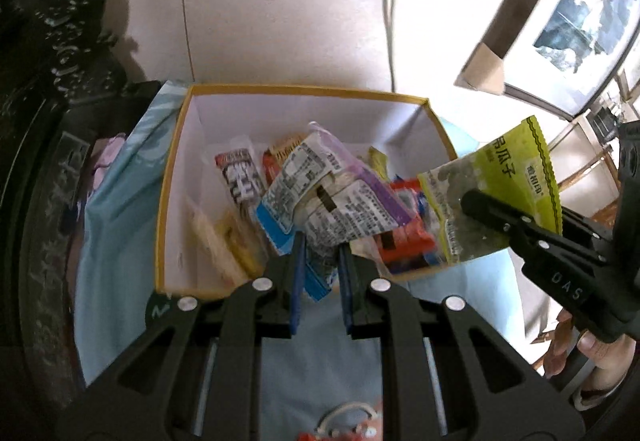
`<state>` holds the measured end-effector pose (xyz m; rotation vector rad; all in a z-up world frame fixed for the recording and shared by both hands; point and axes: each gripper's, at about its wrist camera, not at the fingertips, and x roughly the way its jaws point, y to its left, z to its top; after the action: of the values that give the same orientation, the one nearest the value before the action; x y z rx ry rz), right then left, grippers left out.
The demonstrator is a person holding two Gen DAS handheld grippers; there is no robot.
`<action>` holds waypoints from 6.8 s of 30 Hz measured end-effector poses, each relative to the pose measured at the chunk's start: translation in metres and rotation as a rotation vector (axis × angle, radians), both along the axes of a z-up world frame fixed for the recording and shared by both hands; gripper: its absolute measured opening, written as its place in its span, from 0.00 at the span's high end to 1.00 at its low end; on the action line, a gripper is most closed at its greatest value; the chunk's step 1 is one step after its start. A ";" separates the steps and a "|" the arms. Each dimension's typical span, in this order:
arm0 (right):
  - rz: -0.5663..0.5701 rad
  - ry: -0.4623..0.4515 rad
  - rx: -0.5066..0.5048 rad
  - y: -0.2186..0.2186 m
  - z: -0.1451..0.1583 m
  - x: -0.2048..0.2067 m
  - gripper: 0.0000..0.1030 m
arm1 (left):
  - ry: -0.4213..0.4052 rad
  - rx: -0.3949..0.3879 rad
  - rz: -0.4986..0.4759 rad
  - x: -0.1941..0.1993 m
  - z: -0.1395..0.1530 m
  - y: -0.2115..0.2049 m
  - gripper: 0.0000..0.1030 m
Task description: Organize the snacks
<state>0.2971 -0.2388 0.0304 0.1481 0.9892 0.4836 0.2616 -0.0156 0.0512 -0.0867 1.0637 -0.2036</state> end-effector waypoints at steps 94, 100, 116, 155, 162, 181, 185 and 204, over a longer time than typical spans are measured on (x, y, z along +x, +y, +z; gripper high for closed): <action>0.324 0.126 -0.064 0.007 -0.091 -0.197 0.57 | 0.397 0.141 0.328 -0.263 -0.118 0.032 0.72; 0.296 0.103 -0.045 0.000 -0.074 -0.191 0.57 | 0.317 0.123 0.301 -0.256 -0.082 0.032 0.72; 0.187 -0.029 -0.028 -0.015 -0.002 -0.137 0.57 | 0.116 0.095 0.202 -0.158 -0.009 0.006 0.72; -0.134 0.062 -0.035 0.016 -0.050 0.058 0.36 | 0.031 0.253 0.171 0.071 -0.042 -0.009 0.03; -0.123 0.051 -0.055 0.009 -0.046 0.031 0.36 | 0.030 0.227 0.173 0.051 -0.037 -0.011 0.03; -0.094 0.004 -0.054 0.005 -0.009 -0.036 0.36 | 0.021 0.214 0.190 -0.020 -0.009 -0.012 0.02; -0.082 -0.018 -0.067 0.005 -0.001 -0.049 0.36 | 0.019 0.202 0.200 -0.033 -0.001 -0.010 0.02; -0.073 -0.057 -0.054 -0.009 0.020 -0.091 0.36 | -0.107 0.222 0.197 -0.090 0.037 -0.019 0.02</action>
<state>0.2063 -0.2475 0.0506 0.1205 0.9374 0.3922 0.1719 -0.0351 0.0877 0.0199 0.9587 0.0871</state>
